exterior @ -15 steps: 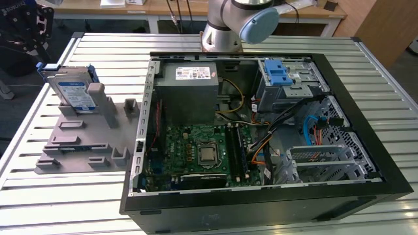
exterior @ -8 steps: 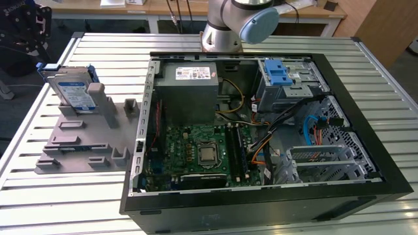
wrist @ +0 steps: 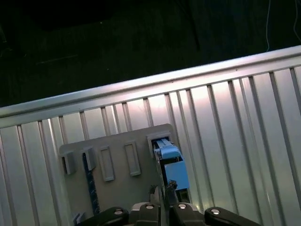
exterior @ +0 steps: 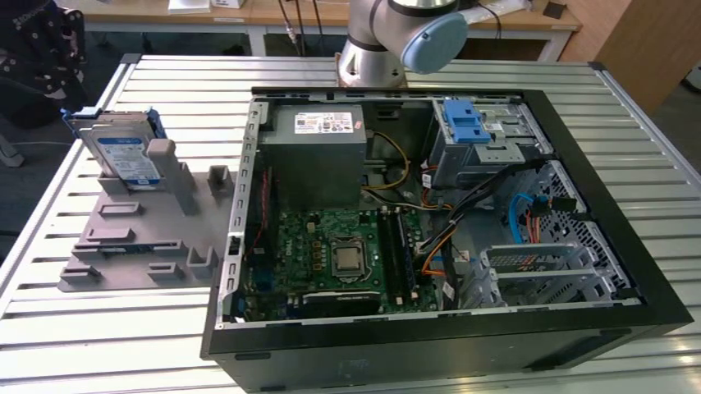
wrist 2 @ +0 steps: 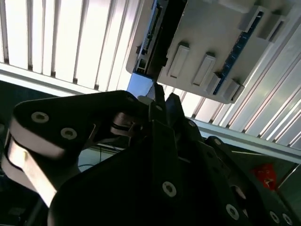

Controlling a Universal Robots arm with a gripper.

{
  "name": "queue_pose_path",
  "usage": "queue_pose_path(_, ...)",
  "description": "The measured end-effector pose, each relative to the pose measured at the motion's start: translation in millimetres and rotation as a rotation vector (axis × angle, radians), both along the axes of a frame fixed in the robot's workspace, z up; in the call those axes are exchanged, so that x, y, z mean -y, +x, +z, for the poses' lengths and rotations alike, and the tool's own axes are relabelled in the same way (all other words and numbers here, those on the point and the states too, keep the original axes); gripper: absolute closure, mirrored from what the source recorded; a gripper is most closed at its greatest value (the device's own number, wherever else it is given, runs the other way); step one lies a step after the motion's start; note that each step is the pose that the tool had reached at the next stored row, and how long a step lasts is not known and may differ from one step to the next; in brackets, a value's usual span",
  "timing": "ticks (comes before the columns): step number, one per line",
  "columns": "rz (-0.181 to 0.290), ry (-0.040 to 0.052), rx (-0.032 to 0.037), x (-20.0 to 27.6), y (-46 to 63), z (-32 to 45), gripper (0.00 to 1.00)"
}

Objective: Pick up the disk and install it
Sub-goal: 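Pick up the disk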

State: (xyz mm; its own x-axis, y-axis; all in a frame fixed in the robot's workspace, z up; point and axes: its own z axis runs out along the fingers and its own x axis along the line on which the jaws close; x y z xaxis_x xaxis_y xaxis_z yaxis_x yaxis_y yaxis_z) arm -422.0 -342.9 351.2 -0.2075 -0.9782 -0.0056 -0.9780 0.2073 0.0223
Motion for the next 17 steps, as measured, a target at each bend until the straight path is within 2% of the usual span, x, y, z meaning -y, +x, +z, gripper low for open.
queue_pose_path(2, 0.012, 0.0000, 0.0014, -3.6, -0.1, -1.9, 0.71)
queue_pose_path(3, 0.017, -0.0001, 0.0023, -5.4, -0.3, -3.0, 0.71)
queue_pose_path(4, 0.022, 0.0001, 0.0034, -6.7, -0.7, -4.3, 0.65)
queue_pose_path(7, 0.056, 0.0000, 0.0038, -7.3, -0.9, -8.0, 0.53)
queue_pose_path(8, 0.074, 0.0001, 0.0038, -7.3, -0.9, -9.4, 0.53)
queue_pose_path(9, 0.092, 0.0001, 0.0038, -7.3, -0.9, -10.7, 0.47)
queue_pose_path(13, 0.162, 0.0004, 0.0039, -7.4, -1.2, -17.4, 0.47)
queue_pose_path(17, 0.176, 0.0004, 0.0044, -9.0, -5.5, -24.1, 0.47)
